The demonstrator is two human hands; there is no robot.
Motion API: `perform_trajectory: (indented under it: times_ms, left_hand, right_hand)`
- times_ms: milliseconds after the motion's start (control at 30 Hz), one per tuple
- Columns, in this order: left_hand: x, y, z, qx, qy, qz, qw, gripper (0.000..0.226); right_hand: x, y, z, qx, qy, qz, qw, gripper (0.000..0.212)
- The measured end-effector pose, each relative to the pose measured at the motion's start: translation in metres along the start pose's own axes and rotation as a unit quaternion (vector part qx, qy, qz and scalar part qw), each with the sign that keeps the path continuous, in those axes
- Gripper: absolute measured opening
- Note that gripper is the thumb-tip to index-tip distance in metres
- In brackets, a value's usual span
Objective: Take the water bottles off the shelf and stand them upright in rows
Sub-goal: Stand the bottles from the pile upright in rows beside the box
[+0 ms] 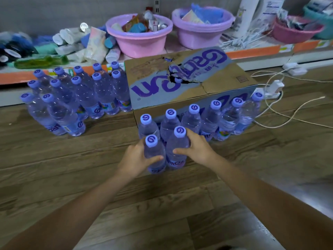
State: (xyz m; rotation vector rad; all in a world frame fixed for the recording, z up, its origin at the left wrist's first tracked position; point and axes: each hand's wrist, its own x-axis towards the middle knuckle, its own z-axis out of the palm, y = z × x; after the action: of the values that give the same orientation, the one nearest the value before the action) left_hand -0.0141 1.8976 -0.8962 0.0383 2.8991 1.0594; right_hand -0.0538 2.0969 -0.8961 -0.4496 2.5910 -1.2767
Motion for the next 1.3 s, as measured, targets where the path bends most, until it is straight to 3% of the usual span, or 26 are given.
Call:
perform_trajectory:
  times_ms: [67,233,400,500,600,800,900,967,1067,1100,1167,1300]
  left_hand:
    - [0.000,-0.003,0.002,0.006,-0.001,0.004,1.000,0.070]
    - [0.006,-0.007,0.003,-0.002,0.018,0.041,0.999,0.066]
    - [0.007,-0.014,0.001,-0.031,-0.013,0.037,0.999,0.071]
    - [0.000,-0.022,-0.012,-0.053,-0.033,0.024,0.998,0.089]
    - [-0.004,-0.051,-0.047,-0.040,-0.009,-0.011,0.999,0.106]
    - [0.003,-0.140,-0.143,-0.035,0.143,-0.154,0.977,0.064]
    - [0.011,-0.176,-0.187,-0.076,0.202,-0.199,0.956,0.049]
    - [0.023,-0.201,-0.206,-0.115,0.227,-0.223,0.941,0.057]
    - [0.042,-0.227,-0.217,-0.181,0.271,-0.253,0.911,0.073]
    - [0.049,-0.234,-0.218,-0.183,0.275,-0.259,0.908,0.068]
    - [0.063,-0.250,-0.218,-0.164,0.276,-0.262,0.910,0.033]
    - [0.087,-0.288,-0.225,-0.143,0.274,-0.269,0.912,0.041]
  right_hand:
    - [0.001,0.001,-0.002,0.025,0.003,0.008,1.000,0.058]
    - [0.002,0.004,0.000,0.029,-0.024,-0.004,0.999,0.062]
    - [-0.004,-0.004,0.004,0.037,-0.021,0.002,0.999,0.064]
    - [-0.009,-0.017,0.002,0.027,0.077,-0.009,0.997,0.066]
    - [0.004,-0.057,-0.003,-0.038,0.161,-0.105,0.981,0.050]
    - [0.076,-0.155,0.054,-0.037,0.026,-0.229,0.972,0.044]
    - [0.124,-0.182,0.110,-0.036,-0.051,-0.202,0.977,0.039]
    - [0.155,-0.194,0.148,-0.037,-0.078,-0.170,0.982,0.040]
    - [0.195,-0.203,0.199,-0.013,-0.060,-0.107,0.992,0.041]
    - [0.206,-0.203,0.214,-0.004,-0.049,-0.089,0.995,0.042]
    - [0.224,-0.204,0.237,0.003,-0.031,-0.056,0.998,0.047]
    - [0.252,-0.203,0.261,0.032,-0.037,-0.006,0.999,0.069]
